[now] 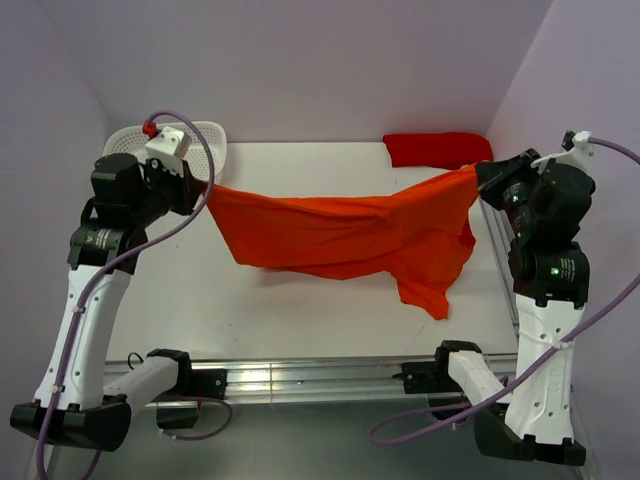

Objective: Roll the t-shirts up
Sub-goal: Flatten the tshirt

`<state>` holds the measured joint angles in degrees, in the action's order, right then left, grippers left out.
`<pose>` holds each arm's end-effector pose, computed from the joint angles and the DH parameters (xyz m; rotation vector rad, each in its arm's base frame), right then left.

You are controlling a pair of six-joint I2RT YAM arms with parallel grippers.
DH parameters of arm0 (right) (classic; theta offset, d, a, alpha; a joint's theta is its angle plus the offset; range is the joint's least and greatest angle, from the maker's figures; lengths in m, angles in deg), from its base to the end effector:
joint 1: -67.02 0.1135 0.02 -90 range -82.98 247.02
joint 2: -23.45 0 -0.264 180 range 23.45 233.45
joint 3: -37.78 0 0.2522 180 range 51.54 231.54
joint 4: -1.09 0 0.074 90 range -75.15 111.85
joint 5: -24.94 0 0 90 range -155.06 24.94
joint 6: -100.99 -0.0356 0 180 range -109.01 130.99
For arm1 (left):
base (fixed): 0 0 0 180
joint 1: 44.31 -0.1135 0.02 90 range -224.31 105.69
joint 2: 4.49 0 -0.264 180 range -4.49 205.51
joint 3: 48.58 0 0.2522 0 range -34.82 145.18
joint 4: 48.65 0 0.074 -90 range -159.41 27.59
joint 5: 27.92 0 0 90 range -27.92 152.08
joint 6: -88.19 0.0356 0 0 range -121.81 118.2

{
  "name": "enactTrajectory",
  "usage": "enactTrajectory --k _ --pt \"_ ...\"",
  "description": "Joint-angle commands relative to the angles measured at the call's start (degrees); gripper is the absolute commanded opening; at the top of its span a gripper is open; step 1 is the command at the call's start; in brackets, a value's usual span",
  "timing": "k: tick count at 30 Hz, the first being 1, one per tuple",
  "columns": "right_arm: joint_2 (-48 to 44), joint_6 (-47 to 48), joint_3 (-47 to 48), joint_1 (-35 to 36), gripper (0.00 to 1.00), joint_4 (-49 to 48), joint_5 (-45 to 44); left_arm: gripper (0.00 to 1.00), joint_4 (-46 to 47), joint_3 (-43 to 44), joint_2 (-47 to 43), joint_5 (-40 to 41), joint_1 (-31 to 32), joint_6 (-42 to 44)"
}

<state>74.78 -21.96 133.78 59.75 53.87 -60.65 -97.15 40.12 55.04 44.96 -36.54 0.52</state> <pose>0.1420 -0.0154 0.4815 0.5396 1.6417 0.3978 0.2049 -0.0385 0.4282 0.3686 1.8719 -0.3491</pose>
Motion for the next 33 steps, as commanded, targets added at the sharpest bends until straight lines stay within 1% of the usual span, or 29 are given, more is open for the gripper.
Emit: enactTrajectory --k 1,3,5,8,11,13,16,18,19,20,22,23,24,25,27,28,30,31,33 --pt "-0.6 1.3 3.9 0.2 0.0 2.6 2.4 0.0 0.2 4.5 -2.1 1.0 0.2 -1.8" --pt "-1.6 1.7 6.3 0.2 0.0 3.8 2.3 0.0 0.3 6.6 -4.3 1.7 0.2 -1.8" --pt "-2.3 1.7 9.2 0.2 0.0 4.8 2.5 0.0 0.4 9.0 -6.2 3.1 0.2 -4.2" --pt "-3.3 1.5 12.1 0.2 0.0 4.7 2.4 0.0 1.3 10.8 -7.2 4.2 0.2 -4.3" --pt "-2.0 1.2 13.0 0.2 0.0 2.7 2.5 0.0 1.0 12.4 -4.8 5.4 0.2 -4.2" --pt "-0.4 1.3 13.0 0.2 0.0 0.3 4.5 0.0 0.4 13.1 -2.8 5.7 0.2 -4.4" --pt "3.8 0.8 11.5 0.2 0.0 -4.3 5.8 0.0 1.5 13.6 1.8 5.7 0.2 -4.5" --pt "8.5 0.6 11.3 0.2 0.0 -8.2 8.8 0.0 0.7 16.3 8.5 4.7 0.2 -4.1" --pt "11.5 0.4 10.8 0.2 0.0 -10.1 9.7 0.0 0.8 18.0 13.3 3.9 0.1 -3.9" --pt "13.3 0.3 11.1 0.2 0.0 -11.6 11.1 0.0 1.4 18.7 15.6 3.3 0.1 -3.3" --pt "17.5 1.4 13.1 0.7 0.0 -13.9 10.6 0.0 3.9 19.9 20.0 3.2 0.1 -2.9" --pt "22.0 2.1 16.2 1.2 0.0 -14.4 10.5 0.0 6.7 22.1 24.5 2.7 0.0 -2.9" --pt "24.4 3.4 18.0 2.2 0.0 -15.4 10.0 0.0 7.5 23.8 26.9 4.5 -0.1 -2.9" --pt "30.0 3.8 22.9 2.7 0.0 -15.5 10.2 0.0 7.7 29.9 32.9 4.8 -0.2 -2.9" --pt "35.4 5.1 28.1 4.0 0.0 -16.3 11.4 0.0 5.9 38.0 39.4 6.1 -0.6 -2.9" --pt "40.7 5.6 34.7 4.7 0.0 -16.0 10.9 0.0 4.7 48.0 46.1 6.1 -1.1 -2.9" --pt "46.1 7.4 43.3 6.8 0.0 -12.8 9.7 0.0 0.6 59.0 52.5 6.7 -1.8 -3.2" --pt "50.8 7.5 52.1 7.0 0.0 -11.9 9.2 0.0 -0.6 69.5 57.6 7.4 -2.3 -3.2" --pt "53.9 6.5 59.1 7.0 0.0 -10.0 8.5 0.0 -0.6 74.9 59.7 8.1 -2.9 -2.9"
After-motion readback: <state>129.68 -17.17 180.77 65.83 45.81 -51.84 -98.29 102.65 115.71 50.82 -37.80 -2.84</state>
